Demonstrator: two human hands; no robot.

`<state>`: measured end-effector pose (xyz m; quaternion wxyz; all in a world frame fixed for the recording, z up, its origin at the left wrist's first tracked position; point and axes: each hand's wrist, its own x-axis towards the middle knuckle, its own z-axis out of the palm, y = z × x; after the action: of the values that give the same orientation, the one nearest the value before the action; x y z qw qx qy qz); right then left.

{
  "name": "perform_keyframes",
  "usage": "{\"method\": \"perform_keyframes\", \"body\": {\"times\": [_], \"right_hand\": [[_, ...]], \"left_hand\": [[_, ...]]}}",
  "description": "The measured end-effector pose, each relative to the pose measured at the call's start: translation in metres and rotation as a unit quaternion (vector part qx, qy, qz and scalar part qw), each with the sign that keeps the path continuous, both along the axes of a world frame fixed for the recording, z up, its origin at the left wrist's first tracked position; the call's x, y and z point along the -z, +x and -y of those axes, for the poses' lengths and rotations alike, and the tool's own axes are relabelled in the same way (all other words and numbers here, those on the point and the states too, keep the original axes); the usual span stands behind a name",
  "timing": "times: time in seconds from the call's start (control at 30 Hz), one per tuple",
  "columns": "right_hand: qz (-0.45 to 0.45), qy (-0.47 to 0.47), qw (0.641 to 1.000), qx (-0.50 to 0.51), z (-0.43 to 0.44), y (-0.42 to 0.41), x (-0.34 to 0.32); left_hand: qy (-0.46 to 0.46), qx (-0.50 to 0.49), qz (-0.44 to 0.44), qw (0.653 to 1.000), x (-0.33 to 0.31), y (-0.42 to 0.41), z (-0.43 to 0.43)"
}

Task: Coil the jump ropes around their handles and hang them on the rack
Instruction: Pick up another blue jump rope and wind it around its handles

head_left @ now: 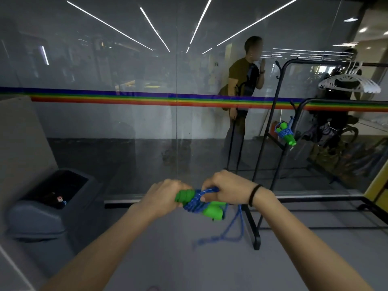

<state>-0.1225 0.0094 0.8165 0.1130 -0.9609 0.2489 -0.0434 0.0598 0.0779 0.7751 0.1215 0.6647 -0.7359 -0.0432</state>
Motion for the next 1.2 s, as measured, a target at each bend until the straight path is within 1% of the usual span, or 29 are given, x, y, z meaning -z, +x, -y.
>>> {"method": "perform_keyframes", "body": {"times": [0.03,0.1,0.17,0.2,0.23,0.3,0.33,0.37,0.4,0.47,0.5,0.53,0.57,0.6,0.63,0.67,0.73,0.77,0.83,0.9,0.97,1.0,1.03,1.07,1.13,1.2], "right_hand": [[0.019,0.014,1.0,-0.006,0.001,-0.001,-0.003],[0.07,0.068,0.995,-0.015,0.01,-0.001,-0.004],[0.132,0.134,0.982,0.009,0.021,-0.003,0.0],[0.158,0.178,0.971,0.004,0.026,-0.008,0.003],[0.183,0.225,0.957,0.011,0.026,-0.01,0.005],[0.253,0.316,0.915,-0.001,0.024,-0.017,0.011],[0.306,0.31,0.899,0.042,0.022,-0.02,0.018],[0.33,0.324,0.883,0.078,0.02,-0.019,0.023],[0.357,0.309,0.874,0.113,0.023,-0.018,0.029],[0.301,0.293,0.904,0.083,0.023,-0.017,0.038],[0.286,0.337,0.894,0.072,0.022,-0.018,0.042],[0.265,0.316,0.907,0.086,0.018,-0.018,0.04],[0.264,0.341,0.897,0.097,0.017,-0.015,0.039],[0.251,0.31,0.91,0.11,0.014,-0.015,0.038],[0.242,0.303,0.915,0.106,0.014,-0.014,0.04],[0.211,0.257,0.938,0.096,0.012,-0.013,0.038],[0.143,0.167,0.972,0.079,0.01,-0.012,0.036],[0.105,0.116,0.985,0.069,0.009,-0.012,0.033],[0.053,0.047,0.996,0.051,0.008,-0.013,0.028],[0.008,0.0,0.999,0.031,0.004,-0.014,0.018],[-0.015,-0.021,0.999,0.019,0.006,-0.014,0.007],[-0.012,-0.024,1.0,0.013,0.01,-0.014,0.004],[-0.004,-0.021,1.0,0.009,0.013,-0.014,-0.001],[0.011,-0.015,1.0,0.005,0.017,-0.015,-0.005],[0.062,0.054,0.997,-0.011,0.023,-0.016,-0.009],[0.123,0.159,0.979,-0.026,0.028,-0.015,-0.007]], "left_hand": [[0.014,0.044,-0.002,0.999,-0.001,-0.001,-0.001],[0.031,0.123,-0.034,0.991,-0.002,0.0,-0.003],[0.036,0.174,-0.098,0.979,-0.003,0.004,-0.005],[0.03,0.186,-0.144,0.971,-0.004,0.005,-0.007],[0.02,0.192,-0.203,0.96,-0.005,0.005,-0.009],[0.004,0.187,-0.334,0.924,-0.008,0.005,-0.013],[-0.004,0.178,-0.387,0.905,-0.009,0.004,-0.014],[-0.016,0.164,-0.426,0.89,-0.009,0.003,-0.015],[-0.03,0.145,-0.454,0.879,-0.009,0.003,-0.015],[-0.056,0.092,-0.498,0.86,-0.007,-0.001,-0.014],[-0.063,0.06,-0.526,0.846,-0.006,-0.004,-0.012],[-0.067,0.028,-0.559,0.826,-0.005,-0.006,-0.01],[-0.073,-0.003,-0.583,0.809,-0.005,-0.009,-0.008],[-0.086,-0.028,-0.592,0.8,-0.004,-0.01,-0.006],[-0.107,-0.05,-0.575,0.809,-0.003,-0.011,-0.004],[-0.131,-0.075,-0.531,0.834,-0.002,-0.01,-0.001],[-0.167,-0.125,-0.4,0.893,0.001,-0.006,0.0],[-0.169,-0.146,-0.334,0.916,0.001,-0.004,0.0],[-0.139,-0.18,-0.211,0.951,-0.001,-0.003,-0.004],[-0.104,-0.171,-0.102,0.974,-0.002,-0.003,-0.006],[-0.081,-0.12,-0.019,0.989,-0.001,-0.002,-0.007],[-0.066,-0.085,0.01,0.994,0.0,-0.001,-0.008],[-0.045,-0.045,0.023,0.998,0.0,0.0,-0.008],[-0.019,-0.001,0.016,1.0,0.0,0.002,-0.008],[0.025,0.095,-0.049,0.994,0.0,0.004,-0.007],[0.041,0.167,-0.143,0.975,0.001,0.006,-0.006]]}}
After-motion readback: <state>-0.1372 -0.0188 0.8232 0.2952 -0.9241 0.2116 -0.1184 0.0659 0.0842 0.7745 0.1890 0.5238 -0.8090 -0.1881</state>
